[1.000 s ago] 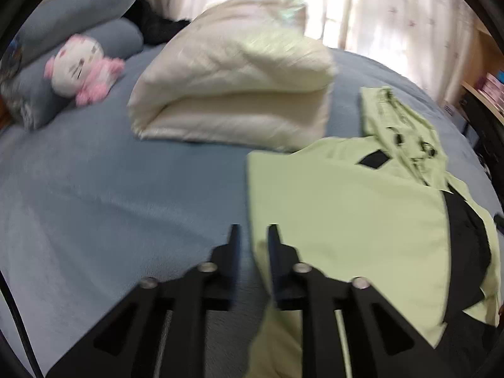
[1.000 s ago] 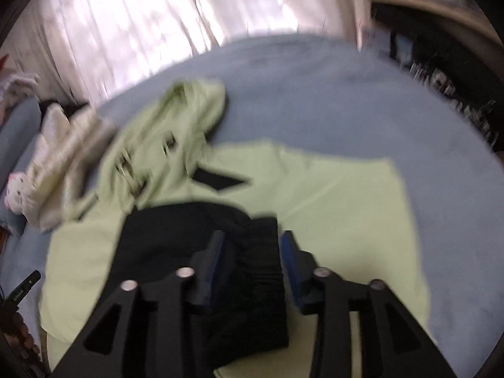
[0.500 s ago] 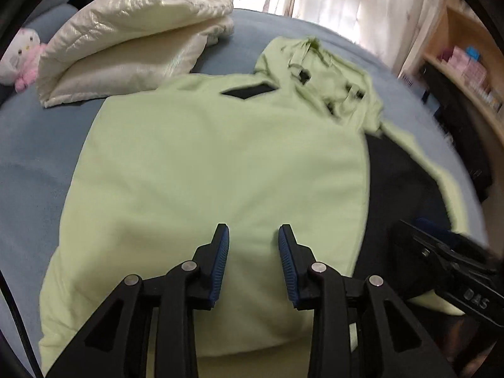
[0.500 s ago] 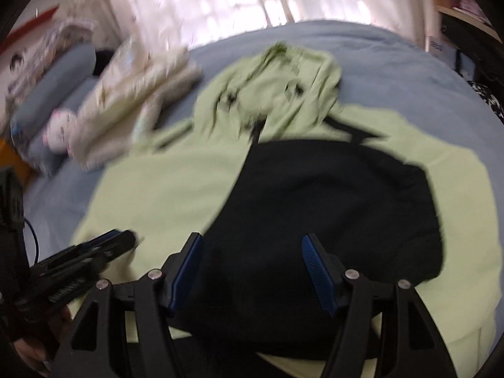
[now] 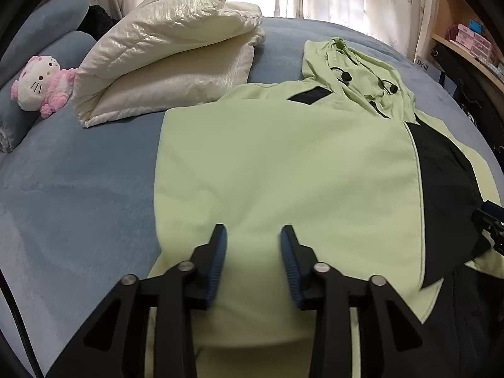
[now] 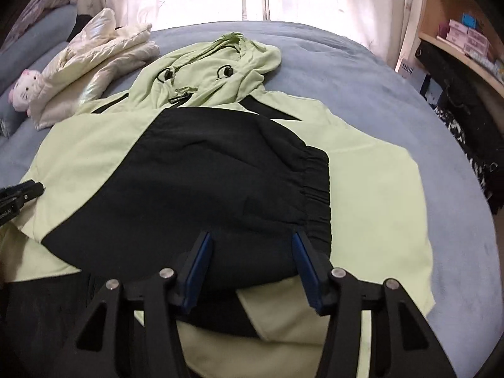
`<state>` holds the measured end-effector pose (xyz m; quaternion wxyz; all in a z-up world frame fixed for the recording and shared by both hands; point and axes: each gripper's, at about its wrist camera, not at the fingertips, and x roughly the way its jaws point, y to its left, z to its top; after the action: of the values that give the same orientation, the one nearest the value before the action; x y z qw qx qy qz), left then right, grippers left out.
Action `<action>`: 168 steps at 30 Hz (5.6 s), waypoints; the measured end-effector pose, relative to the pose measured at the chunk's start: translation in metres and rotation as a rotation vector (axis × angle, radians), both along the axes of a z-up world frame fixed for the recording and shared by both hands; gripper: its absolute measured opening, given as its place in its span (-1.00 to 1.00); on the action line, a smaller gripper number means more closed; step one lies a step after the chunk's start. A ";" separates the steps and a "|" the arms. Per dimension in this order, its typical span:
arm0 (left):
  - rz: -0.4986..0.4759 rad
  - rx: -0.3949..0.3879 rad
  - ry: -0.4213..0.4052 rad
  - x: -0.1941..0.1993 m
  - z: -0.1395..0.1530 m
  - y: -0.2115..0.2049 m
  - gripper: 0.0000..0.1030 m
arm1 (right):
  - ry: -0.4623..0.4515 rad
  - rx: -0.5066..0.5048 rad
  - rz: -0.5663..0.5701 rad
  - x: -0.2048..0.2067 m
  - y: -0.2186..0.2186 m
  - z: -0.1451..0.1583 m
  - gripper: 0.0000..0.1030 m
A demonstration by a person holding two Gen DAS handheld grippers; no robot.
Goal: Fold large clothes
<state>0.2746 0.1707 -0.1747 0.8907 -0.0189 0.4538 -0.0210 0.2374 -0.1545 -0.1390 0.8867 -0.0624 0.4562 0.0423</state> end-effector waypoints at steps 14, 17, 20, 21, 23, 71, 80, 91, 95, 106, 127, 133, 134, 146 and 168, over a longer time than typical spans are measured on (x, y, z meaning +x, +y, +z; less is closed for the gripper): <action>0.009 0.003 -0.008 -0.081 0.058 0.020 0.14 | -0.032 0.077 0.003 -0.071 0.001 0.051 0.05; 0.010 0.020 -0.019 -0.109 0.071 0.027 0.16 | -0.040 0.056 0.011 -0.101 0.003 0.066 0.05; 0.009 0.025 -0.028 -0.140 0.082 0.035 0.22 | -0.046 0.045 0.023 -0.129 0.004 0.074 0.05; 0.008 0.028 -0.032 -0.151 0.086 0.038 0.23 | -0.047 0.047 0.028 -0.137 0.003 0.076 0.05; 0.008 0.029 -0.038 -0.169 0.091 0.043 0.25 | -0.055 0.058 0.036 -0.158 0.000 0.080 0.05; -0.029 -0.253 0.136 -0.326 0.017 0.122 0.53 | 0.127 0.471 -0.163 -0.325 -0.193 0.000 0.06; -0.039 -0.323 0.132 -0.323 0.003 0.123 0.57 | 0.125 0.472 -0.137 -0.323 -0.191 -0.014 0.04; -0.103 -0.244 0.188 -0.324 0.006 0.087 -0.83 | 0.056 0.484 -0.194 -0.332 -0.194 -0.007 -0.61; -0.010 -0.356 0.226 -0.320 0.011 0.102 -0.90 | 0.023 0.532 -0.212 -0.336 -0.196 0.008 -0.62; -0.004 -0.546 0.048 -0.354 0.086 0.103 -0.96 | -0.121 0.641 -0.180 -0.352 -0.188 0.073 -0.67; 0.125 -0.721 0.018 -0.305 0.133 0.146 -0.96 | -0.175 0.780 -0.260 -0.317 -0.220 0.134 -0.69; 0.172 -0.695 0.005 -0.200 0.137 0.149 -0.95 | -0.162 0.789 -0.294 -0.224 -0.229 0.139 -0.69; 0.177 -0.689 -0.001 -0.181 0.138 0.148 -0.94 | -0.152 0.785 -0.303 -0.201 -0.229 0.139 -0.69; 0.277 -0.667 0.006 0.004 0.103 0.142 0.63 | -0.033 0.641 -0.348 -0.017 -0.212 0.101 0.28; -0.011 -0.249 0.159 0.054 0.005 0.090 0.12 | 0.161 0.512 -0.240 0.050 -0.197 -0.001 0.28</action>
<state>0.3283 0.2604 -0.1696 0.8426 -0.1284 0.5167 -0.0804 0.2875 -0.3519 -0.1404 0.8333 0.2212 0.5036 0.0558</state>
